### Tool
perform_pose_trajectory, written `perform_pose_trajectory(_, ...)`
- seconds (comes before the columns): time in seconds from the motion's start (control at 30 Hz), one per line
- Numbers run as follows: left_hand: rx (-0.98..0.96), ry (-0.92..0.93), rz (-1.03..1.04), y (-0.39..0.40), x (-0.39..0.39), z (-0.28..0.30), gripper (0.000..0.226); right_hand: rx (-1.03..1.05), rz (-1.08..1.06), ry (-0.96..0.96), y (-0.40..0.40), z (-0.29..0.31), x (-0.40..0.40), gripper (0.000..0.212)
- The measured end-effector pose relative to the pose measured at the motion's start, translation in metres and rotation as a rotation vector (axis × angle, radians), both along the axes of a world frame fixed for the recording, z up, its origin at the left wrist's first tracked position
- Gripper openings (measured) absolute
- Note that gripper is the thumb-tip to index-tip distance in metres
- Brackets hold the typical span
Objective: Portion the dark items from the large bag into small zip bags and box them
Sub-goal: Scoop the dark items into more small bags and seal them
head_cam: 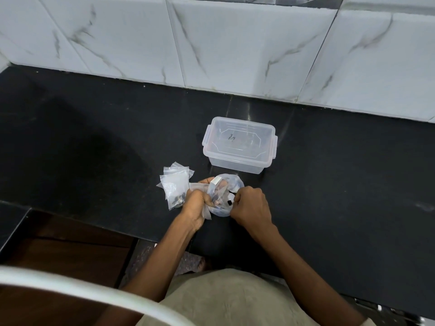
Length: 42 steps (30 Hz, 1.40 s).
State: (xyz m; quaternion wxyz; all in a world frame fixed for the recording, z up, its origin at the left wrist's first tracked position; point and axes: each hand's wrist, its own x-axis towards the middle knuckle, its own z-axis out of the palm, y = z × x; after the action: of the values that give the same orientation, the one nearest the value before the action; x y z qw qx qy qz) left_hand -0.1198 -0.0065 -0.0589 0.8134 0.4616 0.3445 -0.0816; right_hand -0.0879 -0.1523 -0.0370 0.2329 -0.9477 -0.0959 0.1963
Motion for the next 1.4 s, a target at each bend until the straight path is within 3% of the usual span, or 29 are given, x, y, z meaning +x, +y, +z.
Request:
perform_pose_trajectory(0.1,0.049,-0.012,0.005,-0.004,0.002,0.005,0.044,-0.015,0.016,-0.005,0.002,0.001,-0.001,0.01)
perform_pose_trajectory(0.27,0.426,0.138,-0.081,-0.01,0.005,0.003,0.037,-0.009,0.025,-0.037,0.001,-0.001,-0.003,0.006)
perform_pose_trajectory(0.37,0.525,0.187,-0.108,-0.009,0.005,0.003,0.035,-0.011,0.032,-0.019,0.001,0.001,-0.003,0.008)
perform_pose_trajectory(0.47,0.484,0.164,-0.1,-0.004,0.006,0.005,0.034,-0.027,0.036,-0.005,-0.001,0.003,-0.002,0.018)
perform_pose_trajectory(0.57,0.317,0.134,-0.054,0.002,0.009,0.006,0.03,-0.037,0.028,-0.012,-0.001,0.001,-0.001,0.023)
perform_pose_trajectory(0.77,0.096,0.091,0.07,-0.002,0.006,0.007,0.036,-0.078,0.003,0.023,-0.001,0.0,0.002,0.02)
perform_pose_trajectory(0.97,-0.029,0.043,0.044,-0.004,-0.001,0.003,0.019,-0.052,0.006,0.0,-0.002,-0.002,0.001,0.009)
perform_pose_trajectory(1.13,0.119,0.079,0.061,-0.002,0.003,0.004,0.018,0.175,-0.109,-0.08,-0.013,-0.014,-0.007,0.01)
perform_pose_trajectory(1.27,0.278,0.096,0.065,-0.001,0.007,0.004,0.033,0.365,-0.26,-0.026,-0.027,-0.009,-0.008,0.005)
perform_pose_trajectory(1.4,0.322,0.068,0.039,-0.006,0.01,0.009,0.033,0.474,-0.343,0.03,-0.04,-0.002,-0.007,0.005)
